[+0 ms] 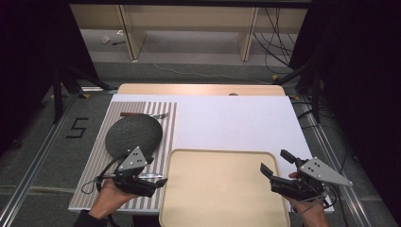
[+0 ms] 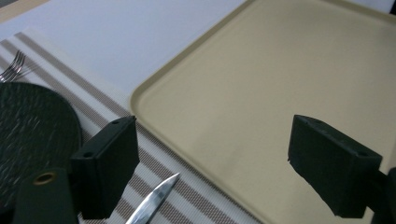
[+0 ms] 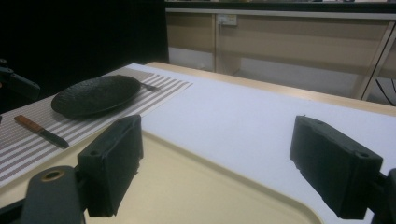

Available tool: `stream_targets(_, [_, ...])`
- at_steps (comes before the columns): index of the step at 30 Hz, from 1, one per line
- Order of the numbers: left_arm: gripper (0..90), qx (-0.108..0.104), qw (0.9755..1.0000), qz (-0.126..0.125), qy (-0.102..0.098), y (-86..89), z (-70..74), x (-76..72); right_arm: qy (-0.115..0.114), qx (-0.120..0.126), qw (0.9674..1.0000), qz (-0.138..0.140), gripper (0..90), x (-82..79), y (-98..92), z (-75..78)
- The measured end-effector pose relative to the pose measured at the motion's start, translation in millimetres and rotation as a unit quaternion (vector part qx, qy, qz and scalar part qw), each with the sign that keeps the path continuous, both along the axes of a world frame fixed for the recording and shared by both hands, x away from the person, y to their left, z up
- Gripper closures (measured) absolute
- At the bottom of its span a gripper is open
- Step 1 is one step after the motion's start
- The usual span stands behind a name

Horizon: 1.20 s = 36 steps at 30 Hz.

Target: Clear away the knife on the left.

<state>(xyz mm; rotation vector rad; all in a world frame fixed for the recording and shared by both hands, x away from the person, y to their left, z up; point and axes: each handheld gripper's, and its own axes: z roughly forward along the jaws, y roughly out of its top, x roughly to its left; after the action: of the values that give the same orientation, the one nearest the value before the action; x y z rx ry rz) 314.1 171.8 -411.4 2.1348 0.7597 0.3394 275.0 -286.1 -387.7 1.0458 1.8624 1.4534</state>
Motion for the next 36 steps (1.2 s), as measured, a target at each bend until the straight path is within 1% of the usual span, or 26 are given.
stream_targets(1, [16.3,0.010,0.9999,0.009,-0.001,3.0,-0.8,1.5,0.000,0.000,1.0000,0.000,18.3,0.0,0.0,0.0])
stream_targets(3, [16.4,0.017,0.9997,0.018,0.006,7.3,-2.2,4.3,0.001,-0.001,1.0000,0.000,18.3,0.1,0.0,-0.1])
stream_targets(4, [16.4,0.017,0.9995,0.024,0.012,9.8,-2.9,5.9,0.002,-0.001,1.0000,0.000,18.4,0.2,0.1,-0.1])
stream_targets(6, [16.4,0.007,0.9991,0.034,0.025,13.1,-2.4,9.0,0.003,-0.001,1.0000,0.000,18.4,0.4,0.2,-0.3])
stream_targets(8, [16.6,0.008,0.9990,0.035,0.027,13.0,-0.8,10.3,0.006,-0.002,1.0000,-0.001,18.4,0.9,0.4,-0.7])
stream_targets(11, [16.7,0.033,0.9986,0.030,0.030,11.8,-0.5,11.1,0.006,-0.001,1.0000,0.000,18.4,1.0,0.3,-0.9])
stream_targets(12, [16.7,0.043,0.9980,0.028,0.036,12.3,-0.7,11.9,0.006,-0.001,1.0000,-0.001,18.4,1.0,0.2,-1.0])
stream_targets(13, [16.7,0.055,0.9971,0.024,0.048,13.3,-0.7,12.7,0.006,-0.001,1.0000,-0.002,18.4,1.1,0.1,-1.1])
stream_targets(15, [16.7,0.087,0.9938,0.019,0.066,18.8,0.5,13.7,0.007,-0.002,1.0000,-0.003,18.4,1.4,-0.2,-1.4])
stream_targets(16, [16.6,0.095,0.9925,0.021,0.074,23.5,1.6,13.7,0.007,-0.002,1.0000,-0.004,18.4,1.5,-0.4,-1.6])
stream_targets(19, [17.4,0.091,0.9908,0.035,0.094,38.8,1.7,16.2,0.010,0.000,0.9999,-0.006,18.4,2.0,-0.8,-2.0])
stream_targets(21, [17.7,0.096,0.9892,0.046,0.101,44.2,-2.5,18.8,0.010,0.001,0.9999,-0.006,18.4,3.2,-0.8,-2.4])
stream_targets(22, [17.7,0.102,0.9879,0.047,0.107,45.2,-4.2,19.9,0.011,0.002,0.9999,-0.006,18.4,3.2,-0.7,-2.4])
stream_targets(23, [17.7,0.102,0.9879,0.047,0.107,45.2,-4.2,19.9,0.012,0.001,0.9999,-0.005,18.4,3.0,-0.5,-2.5])
stream_targets(24, [18.2,0.114,0.9861,0.046,0.112,45.6,-7.8,22.0,0.012,0.000,0.9999,-0.005,18.4,2.9,-0.1,-2.5])
stream_targets(25, [18.3,0.120,0.9850,0.046,0.115,45.8,-9.0,23.4,0.011,0.001,0.9999,-0.004,18.4,2.8,0.3,-2.6])
stream_targets(26, [18.4,0.120,0.9850,0.046,0.115,45.8,-9.0,23.4,0.011,0.001,0.9999,-0.004,18.4,2.8,0.3,-2.6])
stream_targets(27, [18.5,0.127,0.9837,0.048,0.118,46.9,-10.6,25.5,0.012,0.001,0.9999,-0.004,18.4,2.9,0.4,-2.6])
stream_targets(28, [18.4,0.128,0.9832,0.049,0.120,48.2,-11.0,27.0,0.012,0.001,0.9999,-0.004,18.5,3.1,0.3,-2.7])
stream_targets(29, [18.6,0.128,0.9832,0.049,0.120,48.2,-11.0,27.0,0.014,0.001,0.9999,-0.003,18.5,3.3,0.0,-2.9])
stream_targets(30, [18.8,0.132,0.9819,0.049,0.127,52.0,-10.5,29.8,0.015,0.001,0.9999,-0.003,18.5,3.3,-0.3,-3.0])
stream_targets(31, [18.8,0.136,0.9809,0.053,0.128,54.8,-9.6,30.8,0.014,0.002,0.9999,-0.003,18.5,3.5,-0.4,-3.0])
stream_targets(32, [18.8,0.138,0.9804,0.056,0.128,57.5,-9.1,31.5,0.015,0.003,0.9999,-0.003,18.5,3.5,-0.7,-3.0])
stream_targets(33, [19.2,0.138,0.9804,0.056,0.128,57.5,-9.1,31.5,0.015,0.003,0.9999,-0.003,18.5,3.5,-0.7,-3.0])
stream_targets(34, [19.5,0.145,0.9785,0.061,0.133,63.4,-10.4,33.7,0.016,0.005,0.9999,-0.004,18.5,3.6,-0.8,-3.1])
stream_targets(36, [20.7,0.148,0.9762,0.066,0.144,67.9,-14.0,36.3,0.016,0.004,0.9999,-0.003,18.5,3.9,-0.8,-3.3])
